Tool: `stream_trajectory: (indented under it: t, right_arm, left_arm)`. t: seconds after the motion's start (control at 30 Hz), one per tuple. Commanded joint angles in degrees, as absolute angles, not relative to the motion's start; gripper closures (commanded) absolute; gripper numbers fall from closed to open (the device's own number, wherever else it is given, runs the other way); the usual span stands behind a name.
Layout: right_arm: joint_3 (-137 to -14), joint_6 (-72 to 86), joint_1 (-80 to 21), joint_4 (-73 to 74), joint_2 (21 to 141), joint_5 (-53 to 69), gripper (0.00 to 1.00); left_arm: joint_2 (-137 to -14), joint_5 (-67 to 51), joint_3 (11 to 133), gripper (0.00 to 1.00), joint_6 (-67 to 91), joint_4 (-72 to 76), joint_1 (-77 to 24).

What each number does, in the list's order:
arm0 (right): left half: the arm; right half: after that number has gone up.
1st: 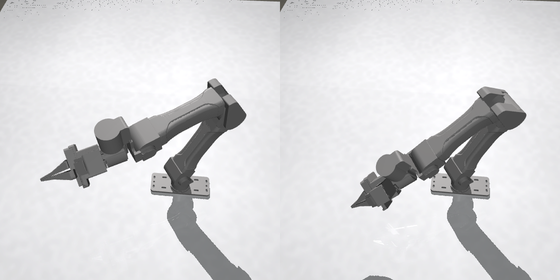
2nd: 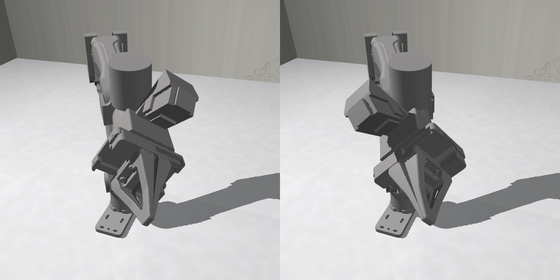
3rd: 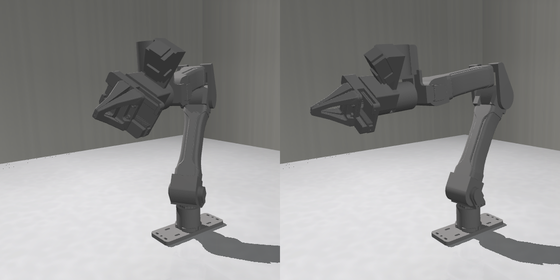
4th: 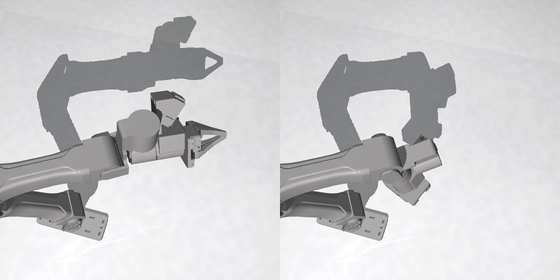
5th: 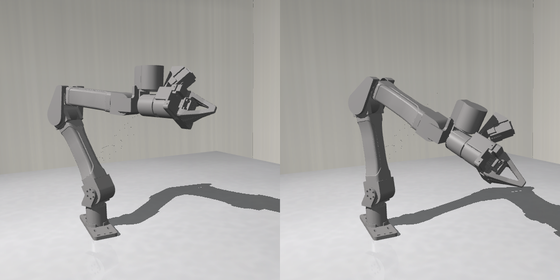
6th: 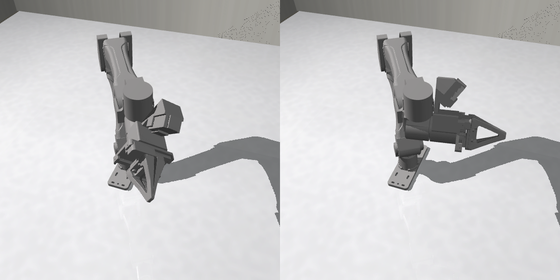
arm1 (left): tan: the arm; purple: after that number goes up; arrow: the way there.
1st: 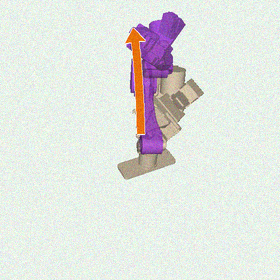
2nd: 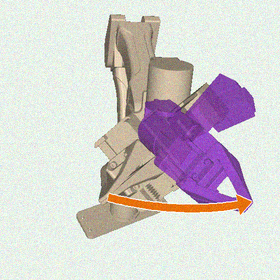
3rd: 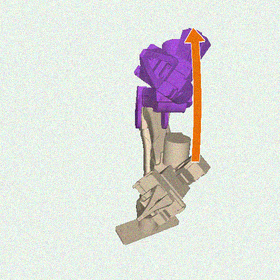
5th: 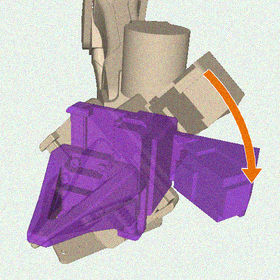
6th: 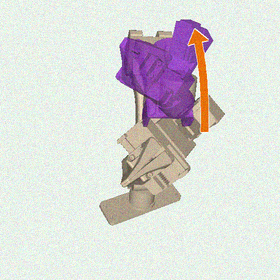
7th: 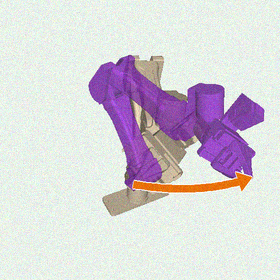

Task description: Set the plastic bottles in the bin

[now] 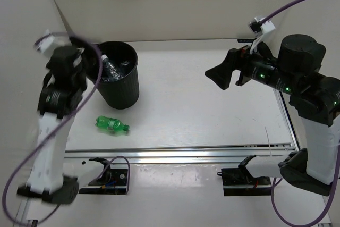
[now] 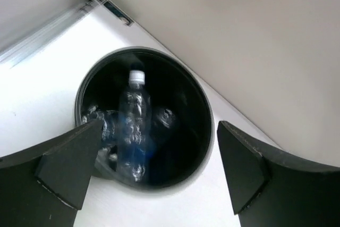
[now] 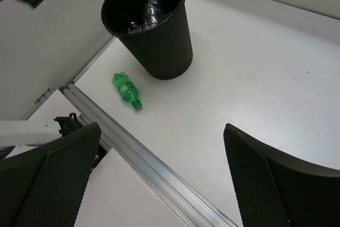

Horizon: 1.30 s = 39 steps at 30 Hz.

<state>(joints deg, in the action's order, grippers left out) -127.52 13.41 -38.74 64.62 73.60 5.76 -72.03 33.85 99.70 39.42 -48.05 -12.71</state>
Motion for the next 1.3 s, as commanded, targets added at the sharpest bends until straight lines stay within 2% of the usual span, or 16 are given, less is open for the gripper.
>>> stream_trajectory:
  t: [0.0,0.03,0.07,0.17,0.3,0.7,1.0,1.27]
  right_arm:
    - [-125.78,14.85,-38.67,65.48,72.33,4.48,0.00]
    - [-125.77,15.64,-38.67,65.48,72.33,5.09,0.00]
    - [-124.99,15.64,-38.67,65.48,72.33,5.10,0.00]
    - [-122.44,15.64,-38.67,64.96,72.33,6.33,0.00]
    - [-118.66,15.64,-38.67,64.42,71.72,7.90,0.00]
    - [-115.41,14.33,-38.67,63.81,71.11,8.88,0.00]
    - [-102.41,14.85,-38.67,61.70,65.75,6.86,0.00]
    - [-101.34,14.85,-38.14,61.17,65.74,6.86,0.00]
  left_arm:
    - [-51.45,25.69,86.54,0.00,46.87,-49.75,-12.57]
    - [-47.59,19.75,74.74,0.00,49.28,-48.09,-12.57]
    - [-40.33,17.34,68.79,0.00,51.48,-46.25,-12.57]
    - [-31.75,12.05,49.92,0.00,61.50,-42.02,-12.57]
    - [-26.28,8.61,37.46,0.00,67.85,-36.75,-12.57]
    - [-37.08,12.13,27.17,0.00,72.51,-29.97,-10.11]
    - [-45.61,10.81,27.77,0.00,71.89,-29.18,-3.96]
    - [-60.19,4.48,31.20,0.00,70.58,-29.18,1.40]
